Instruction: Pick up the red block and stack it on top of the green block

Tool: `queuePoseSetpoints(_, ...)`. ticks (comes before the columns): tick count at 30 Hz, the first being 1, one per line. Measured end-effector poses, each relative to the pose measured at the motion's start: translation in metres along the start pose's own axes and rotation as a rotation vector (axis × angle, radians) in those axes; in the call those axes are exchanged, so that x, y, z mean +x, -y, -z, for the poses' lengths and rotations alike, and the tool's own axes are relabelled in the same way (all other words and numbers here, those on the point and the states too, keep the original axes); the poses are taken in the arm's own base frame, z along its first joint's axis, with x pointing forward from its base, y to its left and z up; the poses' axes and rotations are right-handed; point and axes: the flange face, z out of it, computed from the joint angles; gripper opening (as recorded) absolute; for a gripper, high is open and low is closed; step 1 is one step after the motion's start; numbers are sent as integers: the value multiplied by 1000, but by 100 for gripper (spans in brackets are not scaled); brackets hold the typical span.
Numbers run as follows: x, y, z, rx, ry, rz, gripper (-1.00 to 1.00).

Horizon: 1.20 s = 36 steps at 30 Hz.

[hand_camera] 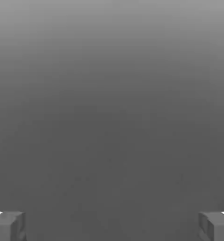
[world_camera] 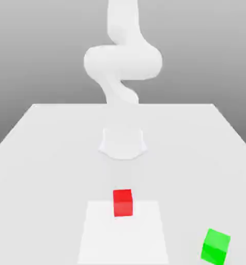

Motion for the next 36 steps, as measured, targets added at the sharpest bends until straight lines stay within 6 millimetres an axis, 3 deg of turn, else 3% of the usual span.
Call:
queuePoseSetpoints(4, -28, -28, -98, -104, 106, 18, 0)
queuePoseSetpoints(9, -81, -82, -198, -233, 240, 39, 0)
queuePoseSetpoints(13, -138, -140, -260, -341, 358, 57, 0)
queuePoseSetpoints(18, -223, -226, -320, -473, 508, 79, 0)
queuePoseSetpoints(23, -253, -256, -355, -491, 529, 82, 0)
queuePoseSetpoints(24, -257, -261, -360, -491, 529, 82, -100)
queuePoseSetpoints(31, -259, -262, -362, -492, 530, 82, -100)
queuePoseSetpoints(36, -241, -244, -336, -491, 530, 82, -100)
